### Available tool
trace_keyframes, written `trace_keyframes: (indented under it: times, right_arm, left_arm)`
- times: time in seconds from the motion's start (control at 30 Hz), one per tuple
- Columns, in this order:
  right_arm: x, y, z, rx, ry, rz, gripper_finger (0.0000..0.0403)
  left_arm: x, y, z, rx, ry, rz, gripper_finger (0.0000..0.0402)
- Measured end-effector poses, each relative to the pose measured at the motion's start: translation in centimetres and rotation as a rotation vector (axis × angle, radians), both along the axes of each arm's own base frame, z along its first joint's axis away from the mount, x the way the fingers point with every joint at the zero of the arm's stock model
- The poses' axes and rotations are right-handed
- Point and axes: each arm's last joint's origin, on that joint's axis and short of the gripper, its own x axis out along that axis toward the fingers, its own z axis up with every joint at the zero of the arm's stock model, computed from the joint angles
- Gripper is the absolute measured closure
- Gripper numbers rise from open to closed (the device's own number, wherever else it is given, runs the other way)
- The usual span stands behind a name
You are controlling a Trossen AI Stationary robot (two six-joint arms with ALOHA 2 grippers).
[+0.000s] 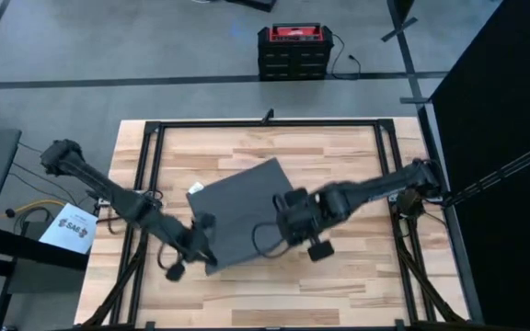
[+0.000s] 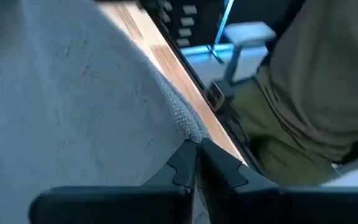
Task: Roll towel
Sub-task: Fold the gray towel
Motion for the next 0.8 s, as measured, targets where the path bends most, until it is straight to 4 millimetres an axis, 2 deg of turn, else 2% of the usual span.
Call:
trace_keyframes:
  times: [0.13,0.23,0.3,0.43,0.57,0.7,0.8]
  right_arm:
    - [-0.4,2.6,-4.3,0.007,0.024,0.006,0.0398]
    - [-1.1,3.7,-7.0,0.008,0.062,-0.028,0.0398]
    - [-1.6,4.2,-7.9,0.011,0.073,-0.051,0.0398]
    - [-1.7,4.9,-7.9,0.014,0.055,-0.022,0.0398]
    - [-0.7,3.3,-7.8,-0.082,0.000,0.022,0.0398]
    - [0.5,0.6,-7.6,-0.274,-0.073,0.003,0.0398]
    - [1.3,-1.2,-7.4,-0.371,-0.097,0.017,0.0398]
  left_arm:
    - [1.3,-3.0,-2.4,-0.028,0.045,-0.037,0.0398]
    - [1.7,-4.8,-3.6,-0.064,0.055,-0.052,0.0398]
    - [1.9,-5.7,-4.3,-0.088,0.076,-0.042,0.0398]
    - [2.4,-6.7,-4.5,-0.095,0.109,-0.029,0.0398]
    - [2.8,-6.2,-4.2,-0.001,0.122,0.029,0.0398]
    - [2.6,-4.5,-3.6,0.139,0.133,0.198,0.0398]
    - [2.3,-3.3,-3.4,0.170,0.175,0.260,0.0398]
